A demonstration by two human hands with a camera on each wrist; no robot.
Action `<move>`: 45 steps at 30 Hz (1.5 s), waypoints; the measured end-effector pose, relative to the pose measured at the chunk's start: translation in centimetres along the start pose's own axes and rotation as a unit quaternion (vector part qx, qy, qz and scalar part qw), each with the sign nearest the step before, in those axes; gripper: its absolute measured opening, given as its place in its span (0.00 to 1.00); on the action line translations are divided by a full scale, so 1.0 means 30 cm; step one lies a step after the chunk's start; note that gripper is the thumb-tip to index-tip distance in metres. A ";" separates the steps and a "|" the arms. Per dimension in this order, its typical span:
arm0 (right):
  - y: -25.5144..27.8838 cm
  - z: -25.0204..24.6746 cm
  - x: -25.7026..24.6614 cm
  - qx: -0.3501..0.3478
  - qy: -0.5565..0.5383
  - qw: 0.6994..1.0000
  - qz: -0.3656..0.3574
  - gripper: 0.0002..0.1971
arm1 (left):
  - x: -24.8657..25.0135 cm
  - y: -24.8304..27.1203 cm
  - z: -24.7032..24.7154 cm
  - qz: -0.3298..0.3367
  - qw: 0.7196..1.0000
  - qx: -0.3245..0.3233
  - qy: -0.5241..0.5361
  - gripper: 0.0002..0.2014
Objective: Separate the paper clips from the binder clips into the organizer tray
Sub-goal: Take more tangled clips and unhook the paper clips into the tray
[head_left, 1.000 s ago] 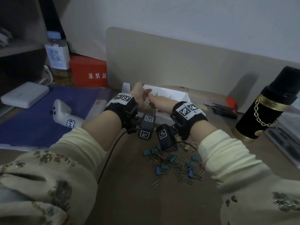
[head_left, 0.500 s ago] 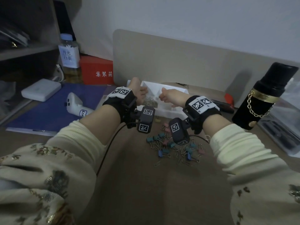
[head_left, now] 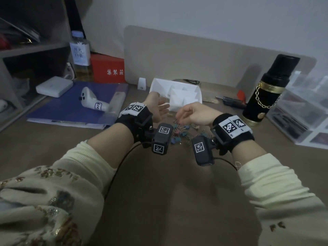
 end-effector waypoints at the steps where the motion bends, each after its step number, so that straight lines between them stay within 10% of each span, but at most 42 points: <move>1: 0.008 0.019 0.002 -0.019 0.022 1.000 0.003 0.11 | -0.016 0.006 -0.009 -0.002 1.000 0.007 -0.003 0.20; 10: 0.006 0.100 0.034 -0.060 0.124 0.990 0.028 0.09 | -0.068 0.017 -0.071 0.013 0.999 0.024 0.022 0.22; 21: 0.013 0.079 0.037 0.134 0.090 0.985 0.059 0.07 | -0.118 0.042 -0.104 0.035 0.992 -0.011 0.121 0.20; 27: 0.011 0.142 -0.035 -0.007 0.069 0.998 -0.011 0.14 | -0.133 0.033 -0.105 0.031 0.993 -0.025 0.111 0.15; 45: -0.030 0.182 0.011 0.037 0.114 0.993 0.013 0.20 | -0.143 0.014 -0.116 0.036 0.993 -0.033 0.103 0.14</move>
Point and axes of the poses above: each hand's wrist, its own y-axis away from the middle knuckle, its own z-axis out of the palm, x = y × z, the point moved 2 cm from there along -y, towards the middle knuckle, and after that the axes turned 12 degrees about -z, right-handed, at the moved point
